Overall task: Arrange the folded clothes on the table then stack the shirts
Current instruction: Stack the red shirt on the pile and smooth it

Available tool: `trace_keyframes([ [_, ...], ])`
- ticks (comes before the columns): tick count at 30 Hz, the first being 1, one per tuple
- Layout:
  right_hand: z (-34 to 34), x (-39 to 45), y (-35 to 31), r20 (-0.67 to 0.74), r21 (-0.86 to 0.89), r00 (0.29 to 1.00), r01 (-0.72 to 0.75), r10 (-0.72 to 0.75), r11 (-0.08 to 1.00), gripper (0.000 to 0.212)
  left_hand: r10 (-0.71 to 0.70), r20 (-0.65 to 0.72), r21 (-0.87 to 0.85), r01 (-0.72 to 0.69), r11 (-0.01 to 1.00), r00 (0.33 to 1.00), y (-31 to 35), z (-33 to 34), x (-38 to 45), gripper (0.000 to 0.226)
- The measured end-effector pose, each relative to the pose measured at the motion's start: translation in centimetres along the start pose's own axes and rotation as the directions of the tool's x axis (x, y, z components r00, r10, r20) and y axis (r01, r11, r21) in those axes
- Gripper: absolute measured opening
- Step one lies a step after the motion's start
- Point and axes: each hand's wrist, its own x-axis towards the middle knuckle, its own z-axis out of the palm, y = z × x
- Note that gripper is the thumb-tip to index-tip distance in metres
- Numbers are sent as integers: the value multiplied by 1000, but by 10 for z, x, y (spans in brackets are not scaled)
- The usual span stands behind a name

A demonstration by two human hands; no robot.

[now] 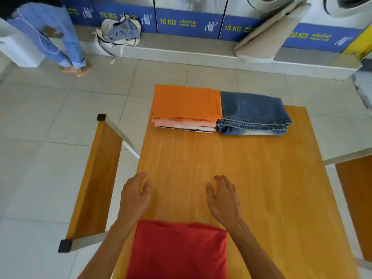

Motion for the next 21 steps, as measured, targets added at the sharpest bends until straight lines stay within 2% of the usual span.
trace_keyframes([
  [7,15,-66,32,70,-24,995,-70,71,997,51,-230,106,106,219,970,967,-48,7,-86,42],
  [12,18,-92,42,86,-15,969,-230,231,973,74,-342,128,141,325,935,931,-46,4,-112,64],
  [15,20,-106,49,95,-55,944,-312,316,948,74,-382,112,128,368,921,917,-41,6,-122,67],
  [19,31,-111,56,190,100,919,-369,346,924,76,-439,187,86,431,898,879,-38,7,-127,74],
  [21,34,-110,57,232,223,925,-351,300,910,61,-446,245,28,454,891,861,-37,3,-124,78],
])
